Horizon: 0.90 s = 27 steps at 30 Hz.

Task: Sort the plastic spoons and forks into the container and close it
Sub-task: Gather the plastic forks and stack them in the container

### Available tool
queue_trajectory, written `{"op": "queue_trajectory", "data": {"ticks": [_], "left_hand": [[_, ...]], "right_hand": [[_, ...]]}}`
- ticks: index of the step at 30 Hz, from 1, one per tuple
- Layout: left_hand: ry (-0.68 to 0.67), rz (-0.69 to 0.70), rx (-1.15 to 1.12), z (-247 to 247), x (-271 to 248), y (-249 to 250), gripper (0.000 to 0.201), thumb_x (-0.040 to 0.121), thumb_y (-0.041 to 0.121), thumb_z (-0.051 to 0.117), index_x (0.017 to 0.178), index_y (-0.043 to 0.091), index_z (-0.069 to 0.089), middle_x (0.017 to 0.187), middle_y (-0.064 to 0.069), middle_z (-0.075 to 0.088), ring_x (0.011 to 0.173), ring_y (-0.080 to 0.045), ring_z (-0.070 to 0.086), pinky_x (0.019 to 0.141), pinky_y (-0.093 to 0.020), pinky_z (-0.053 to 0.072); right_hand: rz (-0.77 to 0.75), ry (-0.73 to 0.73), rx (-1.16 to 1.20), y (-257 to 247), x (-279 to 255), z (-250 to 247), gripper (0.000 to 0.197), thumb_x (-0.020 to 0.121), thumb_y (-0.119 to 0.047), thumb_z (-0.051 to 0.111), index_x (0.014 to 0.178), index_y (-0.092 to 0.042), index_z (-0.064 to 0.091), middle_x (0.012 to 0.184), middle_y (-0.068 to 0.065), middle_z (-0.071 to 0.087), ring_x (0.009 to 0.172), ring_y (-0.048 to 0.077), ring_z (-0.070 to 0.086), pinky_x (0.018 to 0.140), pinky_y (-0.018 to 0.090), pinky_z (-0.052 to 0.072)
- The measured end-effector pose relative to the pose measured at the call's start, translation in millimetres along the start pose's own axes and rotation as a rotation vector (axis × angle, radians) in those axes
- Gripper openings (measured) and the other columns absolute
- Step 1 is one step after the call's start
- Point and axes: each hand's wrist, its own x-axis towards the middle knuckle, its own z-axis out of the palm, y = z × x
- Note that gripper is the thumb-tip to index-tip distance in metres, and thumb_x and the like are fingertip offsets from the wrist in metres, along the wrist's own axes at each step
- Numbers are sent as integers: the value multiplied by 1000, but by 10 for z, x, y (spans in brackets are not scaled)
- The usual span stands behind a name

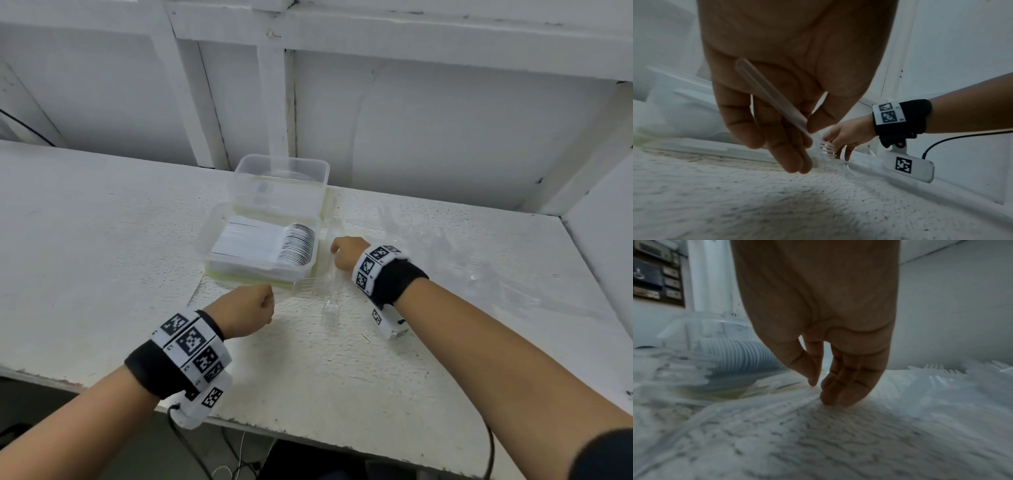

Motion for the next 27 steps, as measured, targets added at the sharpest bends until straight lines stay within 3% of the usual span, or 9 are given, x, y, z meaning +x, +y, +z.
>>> {"op": "queue_trajectory", "data": {"ticks": [3, 7, 10, 14, 16, 19, 22, 25, 27], "left_hand": [[43, 12, 37, -1, 16, -62, 14, 94, 15, 38, 90, 8, 49, 101, -11, 65, 88, -26, 58, 73, -29, 44], [59, 73, 36, 13, 34, -48, 14, 94, 15, 40, 100, 14, 53, 73, 3, 54, 64, -11, 47, 55, -18, 32], [77, 120, 4, 42, 77, -4, 20, 93, 12, 40, 106, 20, 53, 61, 5, 44, 55, -9, 40, 52, -21, 30], [97, 150, -49, 83, 134, 58, 22, 94, 13, 40, 111, 20, 53, 61, 5, 43, 54, -11, 38, 52, -22, 29], [106, 160, -87, 107, 155, 93, 18, 95, 15, 40, 106, 18, 53, 61, 4, 43, 54, -11, 38, 51, -22, 29], [135, 182, -127, 141, 189, 157, 11, 97, 23, 42, 95, 16, 50, 66, 4, 48, 57, -9, 42, 53, -20, 31], [143, 219, -166, 187, 245, 259, 14, 99, 24, 39, 90, 15, 45, 68, 4, 47, 60, -12, 44, 57, -23, 35], [175, 233, -314, 252, 312, 420, 13, 100, 21, 35, 97, 12, 45, 75, 0, 51, 65, -16, 48, 62, -28, 40], [227, 228, -326, 321, 375, 553, 15, 100, 21, 36, 100, 11, 47, 85, -5, 56, 71, -17, 50, 62, -27, 38]], "right_hand": [[-90, -13, -70, 104, -63, 17, 40, 93, -2, 40, 132, -9, 51, 135, 11, 50, 122, 26, 48, 96, 29, 40], [-141, -64, -170, 256, -190, 89, 46, 92, -4, 45, 136, -15, 47, 136, 10, 45, 120, 26, 49, 97, 31, 42], [-198, -37, -339, 349, -336, 174, 36, 92, -13, 48, 128, -11, 51, 126, 11, 45, 104, 28, 55, 88, 37, 49], [-367, 59, -583, 460, -537, 268, 22, 94, -11, 45, 115, -8, 53, 115, 9, 50, 97, 25, 52, 74, 33, 44], [-413, 75, -623, 511, -624, 268, 23, 96, -10, 42, 118, -8, 51, 117, 9, 50, 102, 25, 50, 75, 32, 37], [-415, 89, -614, 603, -785, 207, 24, 98, -11, 35, 117, -7, 50, 115, 8, 52, 100, 24, 50, 76, 31, 37], [-348, 102, -491, 746, -969, 155, 19, 96, -11, 34, 106, -9, 50, 99, 7, 56, 82, 22, 50, 66, 28, 34], [-124, 84, -109, 992, -1115, 116, 10, 96, -14, 37, 90, -11, 44, 78, 3, 52, 74, 23, 51, 60, 28, 35], [34, 136, 209, 1158, -1185, 122, 12, 96, -14, 38, 96, -12, 49, 75, 3, 53, 67, 20, 49, 58, 26, 35]]}}
